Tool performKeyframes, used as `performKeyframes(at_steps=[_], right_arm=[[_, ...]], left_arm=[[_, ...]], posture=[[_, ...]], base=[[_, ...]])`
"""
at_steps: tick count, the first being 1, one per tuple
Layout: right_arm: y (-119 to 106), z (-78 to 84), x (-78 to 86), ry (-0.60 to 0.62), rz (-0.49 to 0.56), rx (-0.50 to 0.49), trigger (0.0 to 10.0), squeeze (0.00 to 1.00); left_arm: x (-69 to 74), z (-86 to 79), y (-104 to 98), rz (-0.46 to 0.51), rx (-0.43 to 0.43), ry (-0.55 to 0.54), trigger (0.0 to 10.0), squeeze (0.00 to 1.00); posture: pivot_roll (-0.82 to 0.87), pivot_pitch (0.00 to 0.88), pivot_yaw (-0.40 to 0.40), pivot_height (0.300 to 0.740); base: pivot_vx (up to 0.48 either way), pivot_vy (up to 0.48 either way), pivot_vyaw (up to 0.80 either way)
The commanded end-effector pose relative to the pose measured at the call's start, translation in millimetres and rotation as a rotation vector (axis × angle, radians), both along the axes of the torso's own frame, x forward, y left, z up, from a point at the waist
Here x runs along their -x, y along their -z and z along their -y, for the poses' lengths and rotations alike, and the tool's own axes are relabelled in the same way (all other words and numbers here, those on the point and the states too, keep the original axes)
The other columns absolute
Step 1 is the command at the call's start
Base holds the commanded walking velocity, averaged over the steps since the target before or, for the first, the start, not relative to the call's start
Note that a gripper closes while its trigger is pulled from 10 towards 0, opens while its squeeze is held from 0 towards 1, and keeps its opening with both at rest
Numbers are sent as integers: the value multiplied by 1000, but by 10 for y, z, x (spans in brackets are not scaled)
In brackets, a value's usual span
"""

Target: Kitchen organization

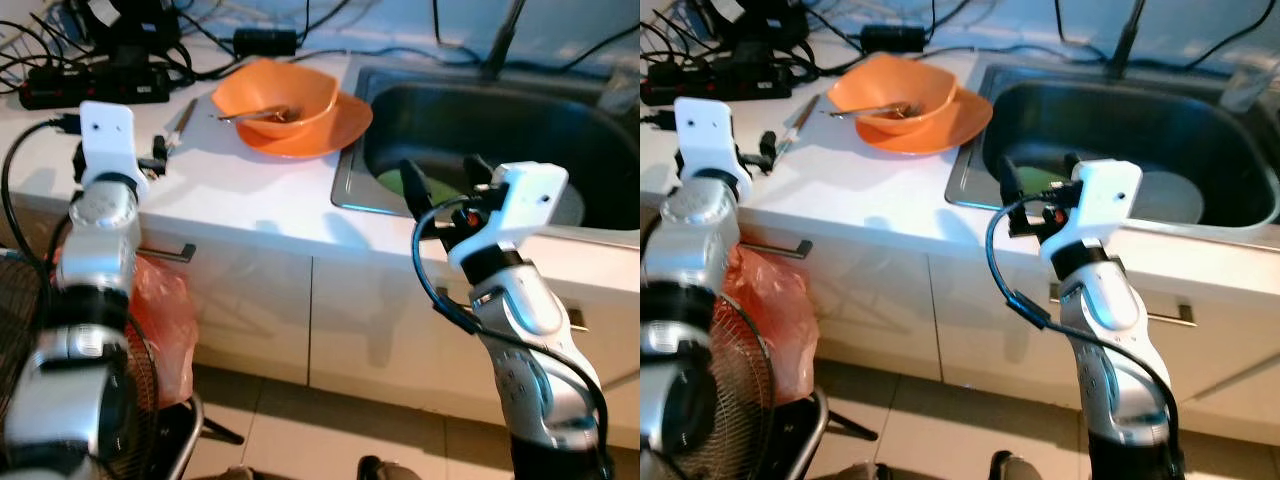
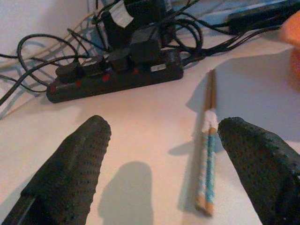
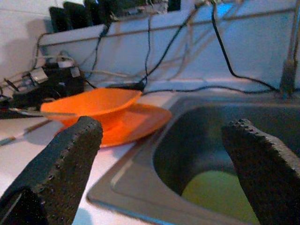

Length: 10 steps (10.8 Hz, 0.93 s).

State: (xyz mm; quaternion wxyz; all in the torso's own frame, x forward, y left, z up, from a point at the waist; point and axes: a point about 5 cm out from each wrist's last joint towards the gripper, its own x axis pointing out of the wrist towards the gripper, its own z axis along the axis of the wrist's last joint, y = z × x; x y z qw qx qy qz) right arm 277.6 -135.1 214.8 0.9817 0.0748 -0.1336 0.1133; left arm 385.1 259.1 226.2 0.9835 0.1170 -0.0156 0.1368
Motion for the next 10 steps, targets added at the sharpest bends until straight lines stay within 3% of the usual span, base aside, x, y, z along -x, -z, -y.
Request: performKeyframes(at_steps=[1, 6, 10], right_arm=[[-18, 15, 54, 17, -1, -15, 10000, 0], [49, 117, 277, 88, -49, -17, 10000, 0], [83, 171, 364, 116, -81, -17, 10000, 0]], left_arm=[[-46, 1, -6, -6, 12, 16, 10000, 0], [-184, 149, 148, -135, 24, 134, 10000, 0], [-181, 6, 101, -155, 43, 87, 10000, 0]], posture=[[-86, 181, 53, 740], [-123, 229, 88, 740], [-142, 244, 93, 740]], base=[[0, 0, 0], [0, 0, 0], [0, 0, 0]])
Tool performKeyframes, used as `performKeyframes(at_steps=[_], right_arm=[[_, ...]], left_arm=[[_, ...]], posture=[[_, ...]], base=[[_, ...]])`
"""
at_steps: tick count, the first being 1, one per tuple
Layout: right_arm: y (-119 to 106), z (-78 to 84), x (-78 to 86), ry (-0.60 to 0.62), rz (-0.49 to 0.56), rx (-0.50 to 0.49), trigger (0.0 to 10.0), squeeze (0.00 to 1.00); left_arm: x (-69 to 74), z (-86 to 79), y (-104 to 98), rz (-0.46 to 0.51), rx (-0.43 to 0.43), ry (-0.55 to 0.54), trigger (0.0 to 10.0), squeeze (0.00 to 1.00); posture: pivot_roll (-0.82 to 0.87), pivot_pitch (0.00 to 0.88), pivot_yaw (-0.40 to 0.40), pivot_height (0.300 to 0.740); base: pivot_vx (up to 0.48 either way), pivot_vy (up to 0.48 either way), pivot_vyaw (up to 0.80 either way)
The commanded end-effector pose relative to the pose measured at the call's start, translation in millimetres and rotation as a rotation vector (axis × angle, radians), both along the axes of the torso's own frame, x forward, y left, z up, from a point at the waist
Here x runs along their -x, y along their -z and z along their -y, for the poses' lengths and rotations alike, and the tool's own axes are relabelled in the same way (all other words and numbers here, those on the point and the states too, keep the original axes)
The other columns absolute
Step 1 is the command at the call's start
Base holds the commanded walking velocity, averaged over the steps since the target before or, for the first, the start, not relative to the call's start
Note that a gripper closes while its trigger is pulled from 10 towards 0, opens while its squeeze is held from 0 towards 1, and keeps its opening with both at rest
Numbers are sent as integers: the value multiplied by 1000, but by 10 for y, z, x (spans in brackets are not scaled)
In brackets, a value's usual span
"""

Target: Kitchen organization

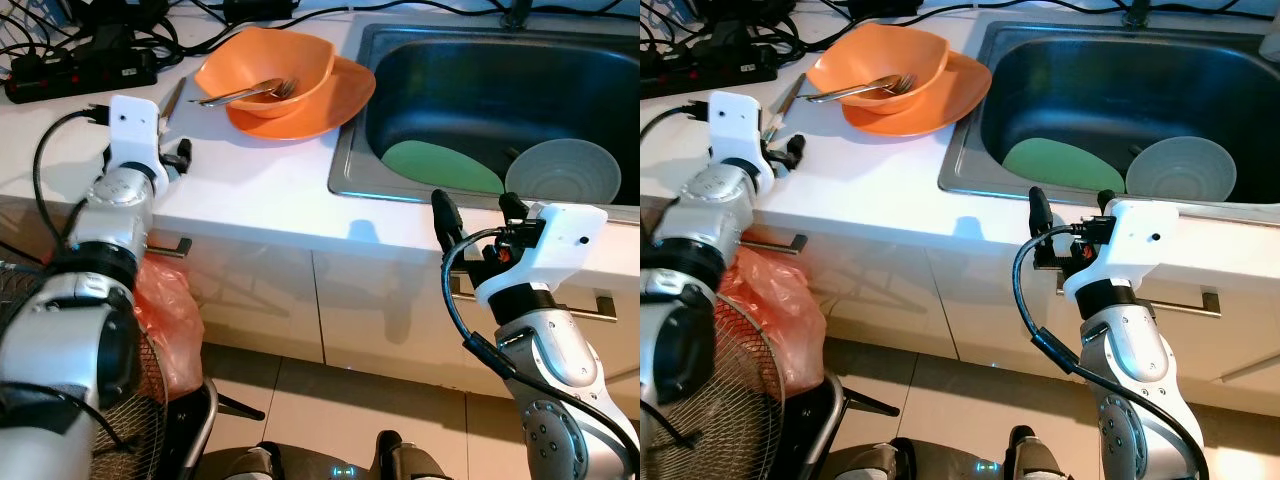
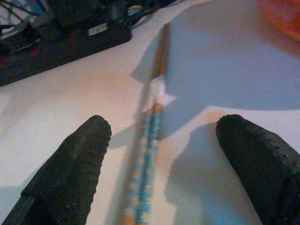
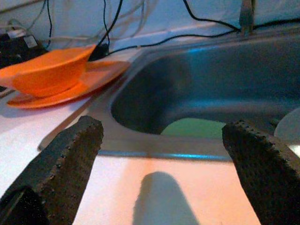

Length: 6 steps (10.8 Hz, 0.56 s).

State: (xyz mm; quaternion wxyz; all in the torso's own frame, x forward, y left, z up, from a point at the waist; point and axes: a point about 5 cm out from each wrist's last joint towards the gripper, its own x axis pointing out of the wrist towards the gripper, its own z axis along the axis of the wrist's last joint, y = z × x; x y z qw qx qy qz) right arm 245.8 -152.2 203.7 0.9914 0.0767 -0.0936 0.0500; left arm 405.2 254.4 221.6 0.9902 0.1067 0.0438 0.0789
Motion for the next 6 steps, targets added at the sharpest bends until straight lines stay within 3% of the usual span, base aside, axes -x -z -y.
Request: performKeyframes(at_steps=[1, 4, 6], right_arm=[[-33, 9, 54, -1, 7, -5, 10000, 0], [-51, 17, 64, -3, 3, 0, 10000, 0], [-60, 23, 76, -3, -1, 2, 10000, 0]], left_arm=[[40, -139, 32, -32, 20, -45, 10000, 0], [113, -270, 187, -119, 209, -53, 10000, 0], [131, -245, 270, -161, 305, -7, 10000, 0]], posture=[[-148, 242, 90, 740], [-160, 247, 83, 740], [-168, 252, 83, 740]], base=[[0, 0, 0], [0, 0, 0], [0, 0, 0]])
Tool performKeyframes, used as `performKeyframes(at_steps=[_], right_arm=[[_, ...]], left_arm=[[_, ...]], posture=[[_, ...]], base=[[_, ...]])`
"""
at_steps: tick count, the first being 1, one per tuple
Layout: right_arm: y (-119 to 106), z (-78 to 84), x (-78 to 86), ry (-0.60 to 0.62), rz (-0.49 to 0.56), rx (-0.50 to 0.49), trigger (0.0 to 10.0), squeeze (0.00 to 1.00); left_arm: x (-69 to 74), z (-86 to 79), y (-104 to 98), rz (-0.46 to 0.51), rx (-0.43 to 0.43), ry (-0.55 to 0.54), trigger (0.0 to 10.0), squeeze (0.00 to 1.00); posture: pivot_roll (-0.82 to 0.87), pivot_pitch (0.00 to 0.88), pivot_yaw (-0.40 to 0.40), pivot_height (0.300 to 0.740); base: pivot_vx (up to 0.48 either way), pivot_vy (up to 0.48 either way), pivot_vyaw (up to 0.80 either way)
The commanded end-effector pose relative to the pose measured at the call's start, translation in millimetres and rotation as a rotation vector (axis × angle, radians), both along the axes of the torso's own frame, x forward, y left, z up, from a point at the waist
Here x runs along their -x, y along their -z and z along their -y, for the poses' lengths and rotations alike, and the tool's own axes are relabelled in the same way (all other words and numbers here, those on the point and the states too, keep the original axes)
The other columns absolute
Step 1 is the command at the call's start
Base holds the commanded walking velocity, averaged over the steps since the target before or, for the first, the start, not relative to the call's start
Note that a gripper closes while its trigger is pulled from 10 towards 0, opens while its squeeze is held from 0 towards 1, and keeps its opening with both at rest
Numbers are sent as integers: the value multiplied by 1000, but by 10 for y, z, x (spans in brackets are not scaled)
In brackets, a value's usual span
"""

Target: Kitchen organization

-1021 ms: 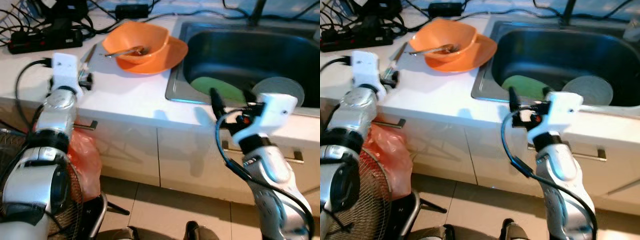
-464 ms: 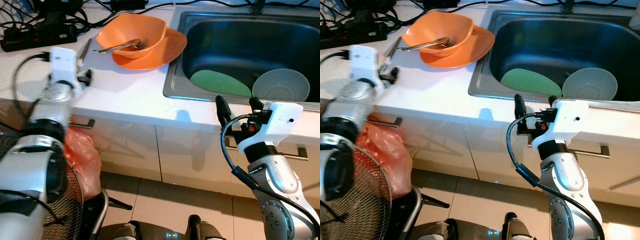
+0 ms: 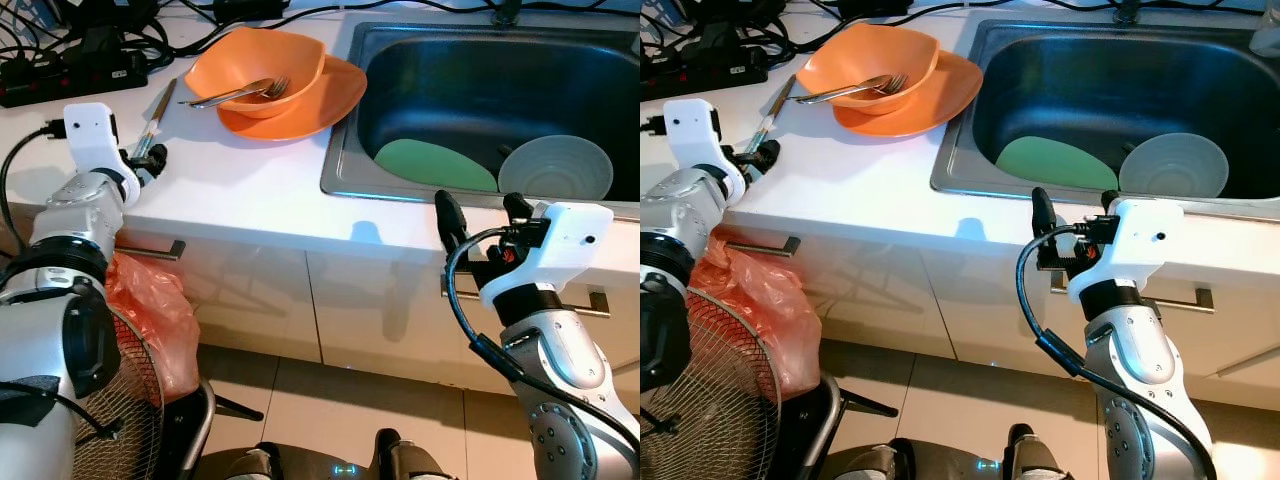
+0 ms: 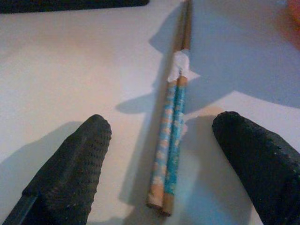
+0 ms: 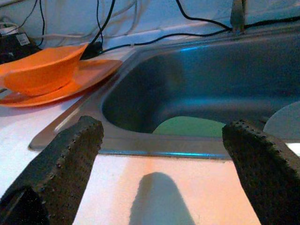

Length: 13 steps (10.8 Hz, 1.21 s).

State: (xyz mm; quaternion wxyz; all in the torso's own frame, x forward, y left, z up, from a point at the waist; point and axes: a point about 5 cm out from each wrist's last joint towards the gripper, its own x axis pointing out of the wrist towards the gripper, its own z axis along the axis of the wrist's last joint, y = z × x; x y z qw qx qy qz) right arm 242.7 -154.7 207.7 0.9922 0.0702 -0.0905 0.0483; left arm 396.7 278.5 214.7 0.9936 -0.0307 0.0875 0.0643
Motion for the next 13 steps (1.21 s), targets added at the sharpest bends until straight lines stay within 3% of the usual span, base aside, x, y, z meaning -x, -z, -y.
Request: performKeyframes(at_steps=[1, 3, 5, 13], right_arm=[[-25, -1, 50, -5, 4, -11, 10000, 0], [-25, 3, 52, 1, 4, -10, 10000, 0], [-27, -2, 52, 3, 3, -11, 10000, 0], [-33, -4, 20, 1, 11, -8, 10000, 0]], left_arm=[[42, 48, 230, -111, 35, 47, 10000, 0], [35, 75, 221, -110, 30, 88, 10000, 0], [42, 50, 207, -106, 14, 99, 0, 0], [92, -75, 226, -110, 5, 58, 0, 0]], posture=[[-172, 253, 86, 740], [-177, 253, 92, 740], [-180, 249, 96, 740], [-179, 230, 92, 740]], base=[[0, 0, 0], [0, 0, 0], [0, 0, 0], [0, 0, 0]])
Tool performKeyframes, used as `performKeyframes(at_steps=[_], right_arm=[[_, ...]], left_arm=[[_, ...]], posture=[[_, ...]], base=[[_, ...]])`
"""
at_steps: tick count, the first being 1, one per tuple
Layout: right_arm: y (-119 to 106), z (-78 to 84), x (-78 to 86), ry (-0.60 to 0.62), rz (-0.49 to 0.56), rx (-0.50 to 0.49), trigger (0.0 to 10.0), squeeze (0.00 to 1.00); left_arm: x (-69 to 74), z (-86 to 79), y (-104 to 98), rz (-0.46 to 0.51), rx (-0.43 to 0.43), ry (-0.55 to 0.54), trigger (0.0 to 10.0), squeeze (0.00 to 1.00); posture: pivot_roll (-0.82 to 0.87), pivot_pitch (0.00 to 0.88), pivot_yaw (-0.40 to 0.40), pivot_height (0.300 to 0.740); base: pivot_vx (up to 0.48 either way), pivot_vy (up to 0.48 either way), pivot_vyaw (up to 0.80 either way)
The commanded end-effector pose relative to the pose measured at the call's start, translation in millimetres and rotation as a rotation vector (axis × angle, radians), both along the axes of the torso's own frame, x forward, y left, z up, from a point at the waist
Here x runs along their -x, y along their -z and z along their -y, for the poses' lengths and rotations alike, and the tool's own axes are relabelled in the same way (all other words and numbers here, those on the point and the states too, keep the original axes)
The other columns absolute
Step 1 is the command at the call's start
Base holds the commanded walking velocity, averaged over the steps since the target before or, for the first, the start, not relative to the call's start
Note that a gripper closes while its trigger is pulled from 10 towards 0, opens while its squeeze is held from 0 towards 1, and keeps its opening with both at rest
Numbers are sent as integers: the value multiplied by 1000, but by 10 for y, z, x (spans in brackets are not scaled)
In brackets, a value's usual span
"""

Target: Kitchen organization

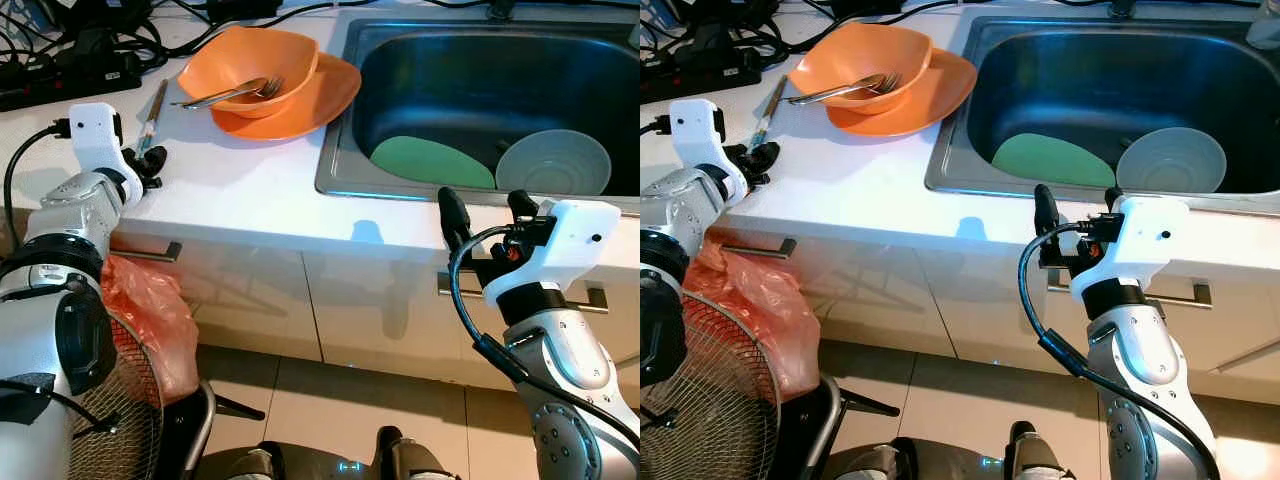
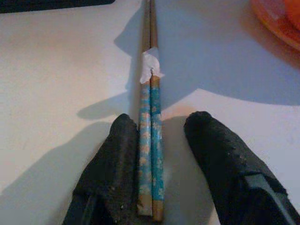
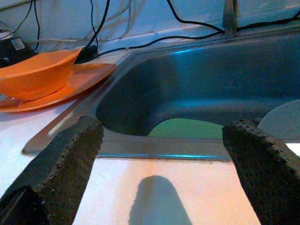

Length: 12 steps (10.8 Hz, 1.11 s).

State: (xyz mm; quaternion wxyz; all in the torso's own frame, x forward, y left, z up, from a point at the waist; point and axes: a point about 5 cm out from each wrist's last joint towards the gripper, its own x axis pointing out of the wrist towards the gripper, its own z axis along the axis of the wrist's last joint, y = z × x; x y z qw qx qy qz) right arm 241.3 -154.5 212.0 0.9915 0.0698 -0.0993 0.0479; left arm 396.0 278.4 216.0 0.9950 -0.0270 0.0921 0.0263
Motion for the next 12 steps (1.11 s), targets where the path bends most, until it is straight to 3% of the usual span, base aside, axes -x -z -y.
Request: performKeyframes(at_steps=[1, 10, 12], right_arm=[[6, -2, 4, -1, -5, -8, 10000, 0], [5, -20, -23, -10, -3, -12, 10000, 0], [4, -15, -38, -10, -1, -11, 10000, 0]], left_arm=[[84, -77, 233, -101, 3, -18, 0, 0], [99, -88, 276, -89, 22, -32, 0, 0], [110, -138, 252, -45, 23, -66, 0, 0]], posture=[[-178, 231, 93, 740], [-168, 229, 86, 740], [-166, 227, 83, 740]], base=[[0, 0, 0], [0, 0, 0], [0, 0, 0]])
